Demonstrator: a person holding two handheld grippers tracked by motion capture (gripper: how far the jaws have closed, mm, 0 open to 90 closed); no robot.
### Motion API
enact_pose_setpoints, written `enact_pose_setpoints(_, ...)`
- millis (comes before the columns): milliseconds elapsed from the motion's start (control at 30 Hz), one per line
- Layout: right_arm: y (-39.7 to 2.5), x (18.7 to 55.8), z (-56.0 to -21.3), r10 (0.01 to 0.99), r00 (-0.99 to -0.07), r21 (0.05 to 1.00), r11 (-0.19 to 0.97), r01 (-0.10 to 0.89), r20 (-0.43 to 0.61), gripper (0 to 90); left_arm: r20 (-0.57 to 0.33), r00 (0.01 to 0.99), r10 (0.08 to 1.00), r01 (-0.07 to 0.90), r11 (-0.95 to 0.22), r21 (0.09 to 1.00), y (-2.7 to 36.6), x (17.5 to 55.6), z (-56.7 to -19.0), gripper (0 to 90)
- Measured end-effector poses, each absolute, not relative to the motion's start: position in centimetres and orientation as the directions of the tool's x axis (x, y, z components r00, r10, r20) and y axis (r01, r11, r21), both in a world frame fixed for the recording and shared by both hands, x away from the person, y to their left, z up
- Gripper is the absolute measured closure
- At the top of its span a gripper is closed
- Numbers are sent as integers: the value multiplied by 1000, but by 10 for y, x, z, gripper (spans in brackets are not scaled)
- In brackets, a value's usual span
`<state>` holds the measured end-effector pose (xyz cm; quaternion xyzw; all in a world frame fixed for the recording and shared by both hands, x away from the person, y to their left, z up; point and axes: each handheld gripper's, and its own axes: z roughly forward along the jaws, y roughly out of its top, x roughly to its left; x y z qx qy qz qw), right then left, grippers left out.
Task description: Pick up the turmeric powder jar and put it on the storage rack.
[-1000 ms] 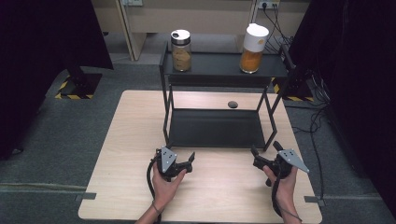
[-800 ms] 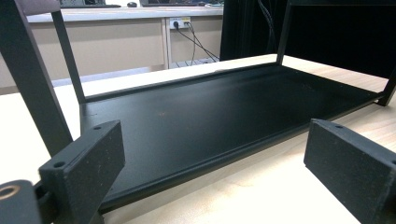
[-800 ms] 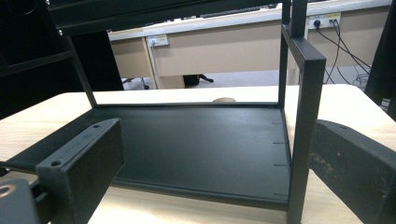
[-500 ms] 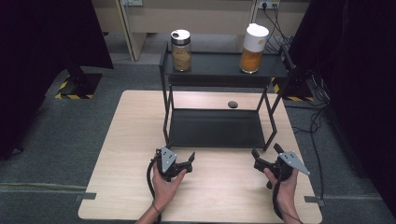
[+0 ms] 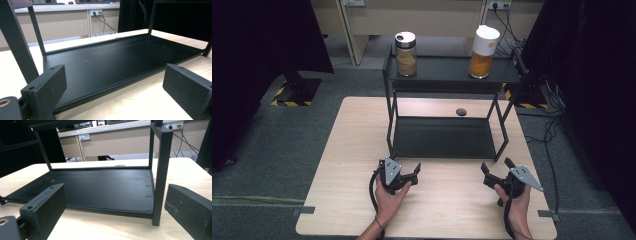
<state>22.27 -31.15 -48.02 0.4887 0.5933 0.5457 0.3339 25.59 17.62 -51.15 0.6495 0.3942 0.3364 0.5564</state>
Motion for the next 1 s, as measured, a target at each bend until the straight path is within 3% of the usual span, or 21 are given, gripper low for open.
enact_pose_setpoints(1000,-311,210,-494,943,-303,963,-53,265,136,44,1,462,887,136,-72,988,176,256,-512,44)
